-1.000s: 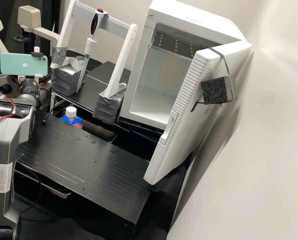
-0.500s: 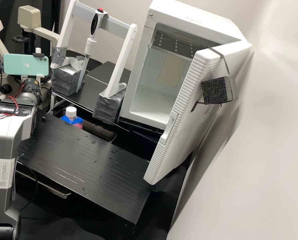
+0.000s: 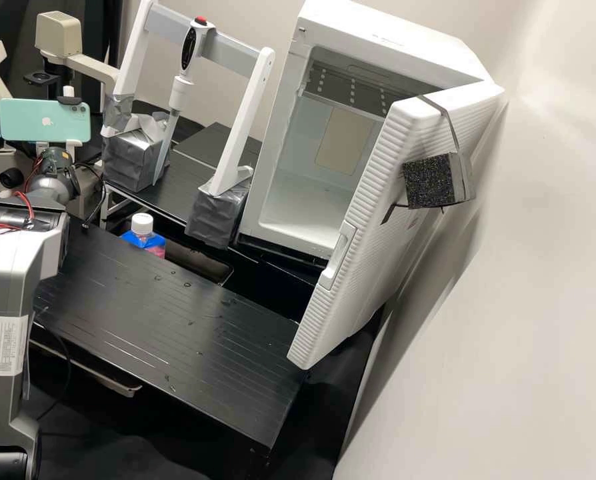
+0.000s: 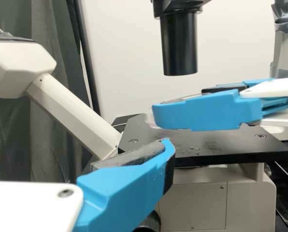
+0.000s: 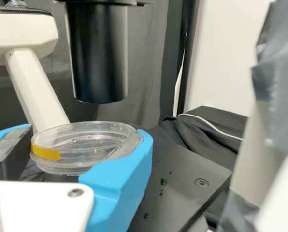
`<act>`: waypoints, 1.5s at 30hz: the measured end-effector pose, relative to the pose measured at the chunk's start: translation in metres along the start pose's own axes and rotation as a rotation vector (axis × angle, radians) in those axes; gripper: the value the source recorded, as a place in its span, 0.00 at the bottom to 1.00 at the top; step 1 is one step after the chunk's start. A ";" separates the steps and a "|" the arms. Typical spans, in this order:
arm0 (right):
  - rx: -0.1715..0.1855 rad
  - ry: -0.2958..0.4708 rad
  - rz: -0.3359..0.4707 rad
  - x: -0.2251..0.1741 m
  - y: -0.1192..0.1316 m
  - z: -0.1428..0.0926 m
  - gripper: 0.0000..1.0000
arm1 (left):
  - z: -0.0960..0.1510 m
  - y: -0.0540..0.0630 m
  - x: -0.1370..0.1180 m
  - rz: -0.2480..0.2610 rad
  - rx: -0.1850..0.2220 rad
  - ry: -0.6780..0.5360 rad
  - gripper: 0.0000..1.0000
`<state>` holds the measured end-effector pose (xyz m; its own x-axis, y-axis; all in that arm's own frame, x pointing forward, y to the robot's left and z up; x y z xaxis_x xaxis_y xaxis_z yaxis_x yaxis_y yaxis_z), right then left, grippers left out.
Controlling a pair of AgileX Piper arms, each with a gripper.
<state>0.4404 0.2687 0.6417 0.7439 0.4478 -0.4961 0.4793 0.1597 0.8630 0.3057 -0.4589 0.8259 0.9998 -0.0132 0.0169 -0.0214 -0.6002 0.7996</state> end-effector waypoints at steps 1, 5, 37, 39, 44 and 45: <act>-0.002 0.001 0.002 0.001 0.001 0.000 0.00 | 0.000 0.000 0.000 0.000 0.000 0.000 1.00; -0.004 -0.003 0.002 0.004 0.000 0.001 0.00 | 0.000 0.000 0.000 0.000 0.000 0.000 1.00; 0.016 -0.036 -0.008 0.012 0.001 0.022 0.00 | 0.000 0.000 0.000 0.000 0.000 0.000 1.00; 0.018 -0.039 -0.008 0.012 0.002 0.023 1.00 | 0.000 0.000 0.000 0.000 0.000 0.000 1.00; -0.002 -0.037 -0.016 0.012 0.001 0.023 1.00 | 0.000 0.000 0.000 0.000 0.000 0.000 1.00; -0.002 -0.038 -0.017 0.012 0.001 0.023 1.00 | 0.000 0.000 0.000 0.000 0.000 0.000 1.00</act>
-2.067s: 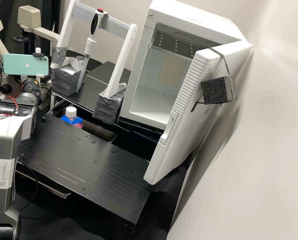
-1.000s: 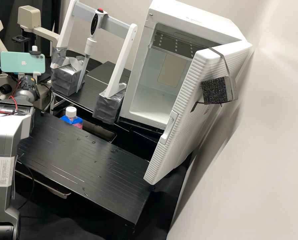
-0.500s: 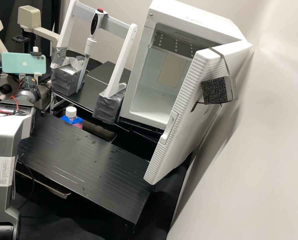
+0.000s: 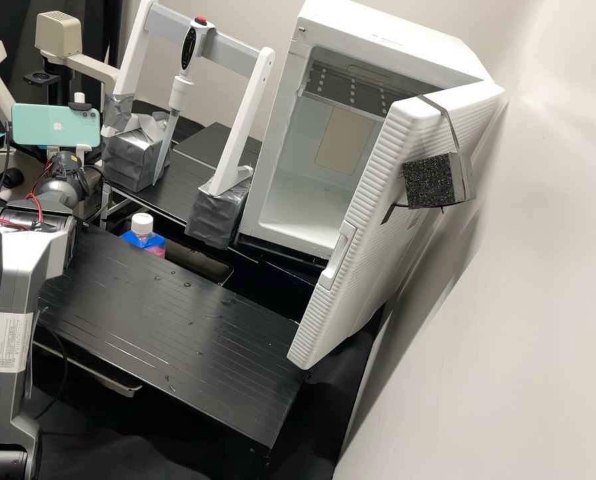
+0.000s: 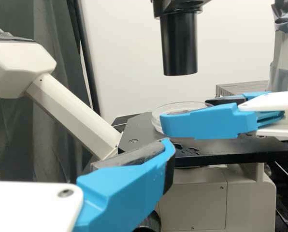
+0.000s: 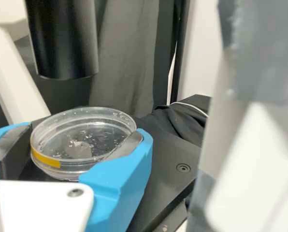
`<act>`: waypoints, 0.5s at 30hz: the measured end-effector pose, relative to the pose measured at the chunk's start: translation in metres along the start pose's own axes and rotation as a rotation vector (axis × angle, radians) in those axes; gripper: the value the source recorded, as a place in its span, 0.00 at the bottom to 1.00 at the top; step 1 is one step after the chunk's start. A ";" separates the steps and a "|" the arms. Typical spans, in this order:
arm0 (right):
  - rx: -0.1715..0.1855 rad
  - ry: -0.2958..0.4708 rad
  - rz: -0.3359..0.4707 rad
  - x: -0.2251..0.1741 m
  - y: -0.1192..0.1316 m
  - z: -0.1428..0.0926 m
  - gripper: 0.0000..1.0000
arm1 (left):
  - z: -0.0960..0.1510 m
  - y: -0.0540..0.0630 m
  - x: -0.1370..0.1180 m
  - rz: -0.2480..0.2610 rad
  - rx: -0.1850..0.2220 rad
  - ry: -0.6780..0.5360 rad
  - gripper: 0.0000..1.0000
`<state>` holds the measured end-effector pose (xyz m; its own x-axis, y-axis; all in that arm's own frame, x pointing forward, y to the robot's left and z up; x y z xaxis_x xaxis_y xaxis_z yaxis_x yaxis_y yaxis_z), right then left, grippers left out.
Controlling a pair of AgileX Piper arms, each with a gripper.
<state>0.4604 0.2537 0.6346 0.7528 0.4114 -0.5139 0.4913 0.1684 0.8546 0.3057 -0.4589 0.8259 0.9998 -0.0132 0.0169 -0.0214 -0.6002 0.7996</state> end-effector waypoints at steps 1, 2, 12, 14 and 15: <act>0.000 -0.001 -0.002 0.000 -0.001 0.000 1.00 | 0.000 0.000 0.000 0.000 0.000 0.000 1.00; 0.001 -0.003 -0.003 0.000 -0.001 0.001 1.00 | 0.000 0.000 0.000 0.000 0.000 0.000 1.00; 0.006 0.003 -0.020 -0.007 -0.007 0.003 1.00 | 0.000 0.000 0.000 0.000 0.000 0.000 1.00; -0.001 0.021 -0.028 -0.017 -0.010 0.001 1.00 | 0.000 0.000 0.000 0.000 0.000 0.000 1.00; -0.012 0.028 -0.029 -0.023 -0.009 0.000 1.00 | 0.000 0.000 0.000 0.000 0.000 0.000 1.00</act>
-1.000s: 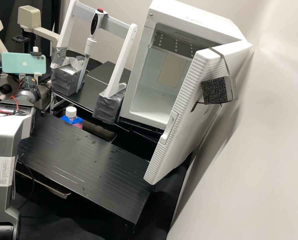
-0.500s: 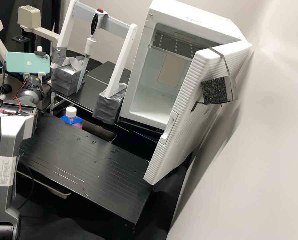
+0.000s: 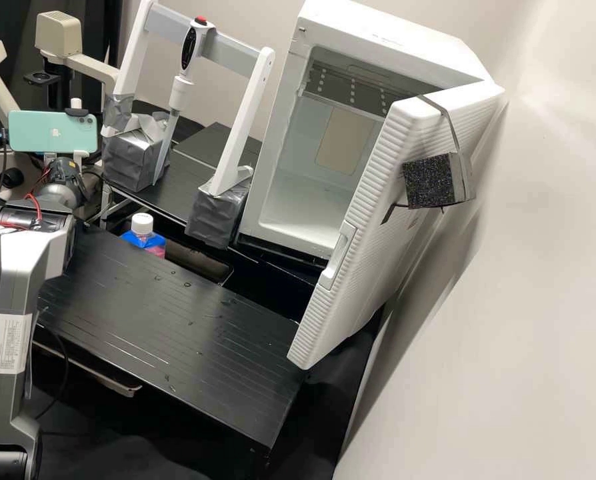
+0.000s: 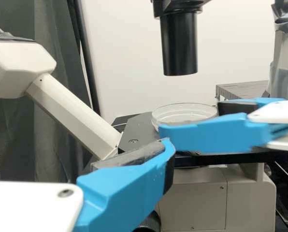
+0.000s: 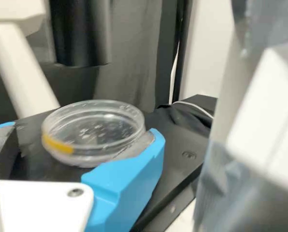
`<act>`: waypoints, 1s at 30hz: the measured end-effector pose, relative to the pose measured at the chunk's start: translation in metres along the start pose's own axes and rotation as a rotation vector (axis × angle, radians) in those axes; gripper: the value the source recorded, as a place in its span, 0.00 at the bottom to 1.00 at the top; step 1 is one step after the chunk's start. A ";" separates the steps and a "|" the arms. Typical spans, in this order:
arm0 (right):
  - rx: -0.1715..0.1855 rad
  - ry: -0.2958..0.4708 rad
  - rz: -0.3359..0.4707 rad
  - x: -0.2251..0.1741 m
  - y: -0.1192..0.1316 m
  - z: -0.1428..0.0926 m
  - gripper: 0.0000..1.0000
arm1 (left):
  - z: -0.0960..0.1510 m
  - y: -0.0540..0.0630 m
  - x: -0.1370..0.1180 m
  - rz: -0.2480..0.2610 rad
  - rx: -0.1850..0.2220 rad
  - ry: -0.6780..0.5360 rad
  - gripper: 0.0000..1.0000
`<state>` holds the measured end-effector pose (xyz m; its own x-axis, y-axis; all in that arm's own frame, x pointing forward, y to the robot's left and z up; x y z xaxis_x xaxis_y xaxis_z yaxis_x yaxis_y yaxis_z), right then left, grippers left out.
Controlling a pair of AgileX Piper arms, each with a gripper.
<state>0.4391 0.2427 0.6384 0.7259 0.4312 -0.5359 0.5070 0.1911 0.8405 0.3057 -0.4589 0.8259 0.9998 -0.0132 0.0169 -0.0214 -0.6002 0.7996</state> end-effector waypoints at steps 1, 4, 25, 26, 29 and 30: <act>-0.008 0.012 0.003 -0.007 0.002 -0.004 1.00 | 0.000 0.000 0.000 0.000 0.000 0.000 1.00; -0.025 0.038 0.001 -0.035 0.003 -0.008 1.00 | 0.000 0.000 0.000 0.000 0.000 0.000 1.00; -0.040 0.276 0.496 -0.287 0.025 -0.045 1.00 | 0.000 0.000 0.000 0.000 0.000 0.000 1.00; -0.033 0.251 0.539 -0.296 0.024 -0.043 1.00 | 0.000 0.000 0.000 0.000 0.000 0.000 1.00; -0.011 0.120 0.699 -0.326 0.024 -0.029 1.00 | 0.000 0.000 0.000 0.000 0.000 0.000 1.00; 0.003 0.084 0.735 -0.333 0.024 -0.024 1.00 | 0.000 0.000 0.000 0.000 0.000 0.000 1.00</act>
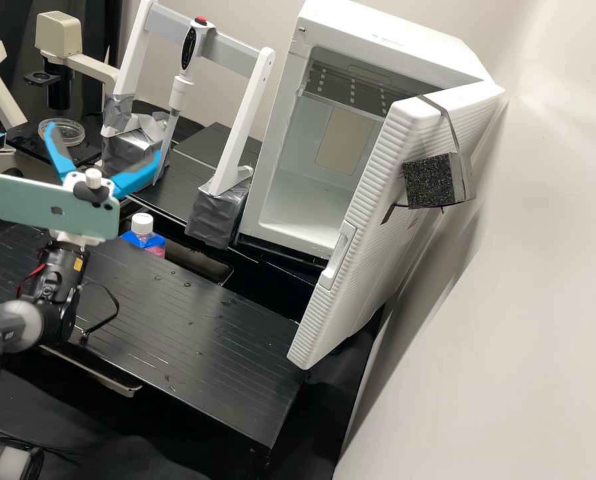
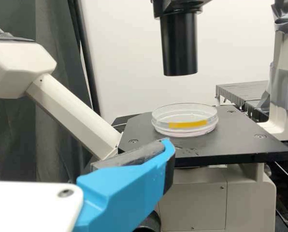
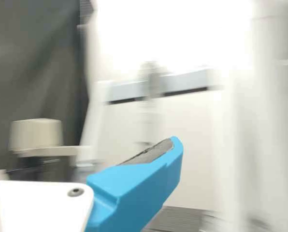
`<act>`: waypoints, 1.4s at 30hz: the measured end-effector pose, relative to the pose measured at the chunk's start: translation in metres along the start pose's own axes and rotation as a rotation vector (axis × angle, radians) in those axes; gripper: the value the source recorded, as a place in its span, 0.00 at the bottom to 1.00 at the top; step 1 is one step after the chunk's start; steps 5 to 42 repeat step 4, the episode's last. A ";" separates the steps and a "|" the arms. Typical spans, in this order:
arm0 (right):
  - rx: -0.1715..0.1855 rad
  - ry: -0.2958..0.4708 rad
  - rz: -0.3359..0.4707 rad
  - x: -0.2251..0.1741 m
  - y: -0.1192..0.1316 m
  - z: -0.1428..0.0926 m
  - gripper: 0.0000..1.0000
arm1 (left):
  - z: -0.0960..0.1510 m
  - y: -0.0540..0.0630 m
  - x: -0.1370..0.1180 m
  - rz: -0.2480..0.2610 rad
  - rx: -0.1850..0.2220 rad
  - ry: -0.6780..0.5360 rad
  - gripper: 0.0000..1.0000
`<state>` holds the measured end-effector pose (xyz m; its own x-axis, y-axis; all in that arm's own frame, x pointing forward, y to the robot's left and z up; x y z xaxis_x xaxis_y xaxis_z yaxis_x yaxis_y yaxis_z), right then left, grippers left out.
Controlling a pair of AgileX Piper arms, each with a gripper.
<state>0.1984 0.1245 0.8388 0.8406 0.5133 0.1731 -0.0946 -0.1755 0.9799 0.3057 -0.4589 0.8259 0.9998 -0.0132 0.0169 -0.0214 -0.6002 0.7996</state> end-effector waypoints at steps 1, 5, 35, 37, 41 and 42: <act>-0.006 -0.035 0.024 -0.005 0.004 0.005 1.00 | 0.000 0.000 0.000 0.000 0.000 0.000 1.00; 0.000 -0.118 0.079 -0.016 0.013 0.020 1.00 | 0.000 0.000 0.000 0.000 0.000 0.000 1.00; 0.000 -0.118 0.079 -0.016 0.013 0.020 1.00 | 0.000 0.000 0.000 0.000 0.000 0.000 1.00; 0.000 -0.118 0.079 -0.016 0.013 0.020 1.00 | 0.000 0.000 0.000 0.000 0.000 0.000 1.00; 0.000 -0.118 0.079 -0.016 0.013 0.020 1.00 | 0.000 0.000 0.000 0.000 0.000 0.000 1.00; 0.000 -0.118 0.079 -0.016 0.013 0.020 1.00 | 0.000 0.000 0.000 0.000 0.000 0.000 1.00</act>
